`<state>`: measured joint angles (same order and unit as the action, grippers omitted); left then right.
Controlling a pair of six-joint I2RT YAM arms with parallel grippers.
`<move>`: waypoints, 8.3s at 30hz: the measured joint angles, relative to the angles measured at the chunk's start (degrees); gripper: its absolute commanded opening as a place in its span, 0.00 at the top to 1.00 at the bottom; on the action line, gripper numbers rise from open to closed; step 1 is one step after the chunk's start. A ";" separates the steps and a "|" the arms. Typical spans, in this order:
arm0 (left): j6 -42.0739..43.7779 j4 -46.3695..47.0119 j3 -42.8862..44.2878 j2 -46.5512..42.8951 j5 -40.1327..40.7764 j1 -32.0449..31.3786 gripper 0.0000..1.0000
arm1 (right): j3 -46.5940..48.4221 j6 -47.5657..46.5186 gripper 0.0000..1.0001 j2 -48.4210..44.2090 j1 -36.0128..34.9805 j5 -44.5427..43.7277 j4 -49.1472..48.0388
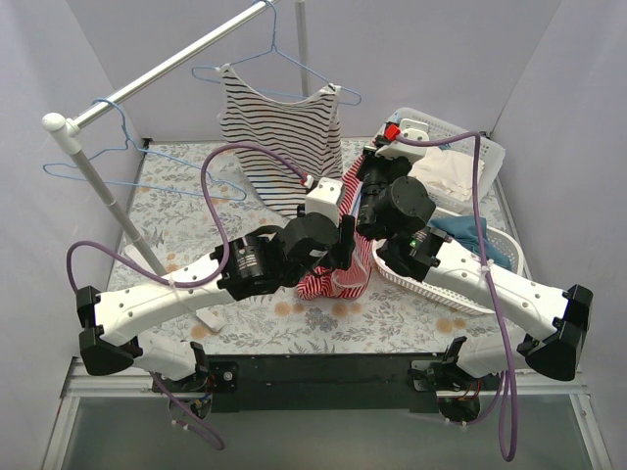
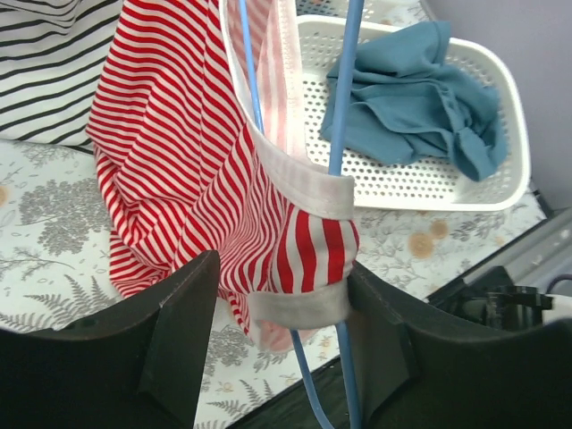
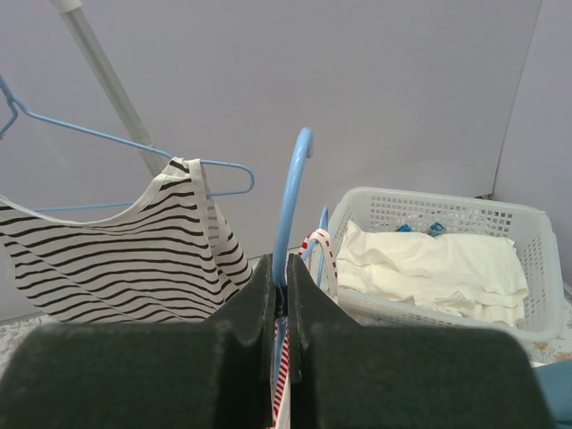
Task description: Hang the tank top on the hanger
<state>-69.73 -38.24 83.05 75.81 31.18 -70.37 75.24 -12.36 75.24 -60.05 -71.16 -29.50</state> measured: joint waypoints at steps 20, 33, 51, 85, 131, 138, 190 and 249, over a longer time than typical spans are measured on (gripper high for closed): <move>11.34 6.97 -0.59 0.90 3.82 -0.83 0.85 | 0.00 -1.07 0.99 0.24 -0.35 -0.11 0.00; 12.76 13.27 -11.96 -6.75 4.13 -0.92 1.00 | -3.69 4.70 0.81 -4.02 -1.79 5.97 10.58; 10.86 16.37 -17.22 -18.64 0.44 -1.07 1.00 | -7.41 10.47 0.10 -15.30 -1.92 52.87 32.89; -2.10 -21.46 23.58 -16.57 12.00 -1.07 1.00 | -32.98 34.75 0.12 -21.94 2.03 36.83 30.58; 19.54 25.14 3.93 -3.21 51.17 -1.07 1.00 | 7.48 42.07 0.14 30.67 10.38 97.15 22.49; 30.58 42.12 0.76 -3.37 53.62 0.22 1.00 | 3.98 41.48 0.13 28.35 10.47 91.69 27.36; 52.68 63.91 11.45 18.23 52.48 19.30 1.00 | -16.98 36.83 0.12 -4.87 10.54 79.38 47.39; 54.60 68.72 4.63 22.53 52.85 24.50 0.70 | -18.05 35.69 0.11 -5.88 10.58 78.99 49.29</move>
<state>-15.14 30.48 87.68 98.35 84.03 -45.87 57.19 23.33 69.36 -49.47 7.84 19.79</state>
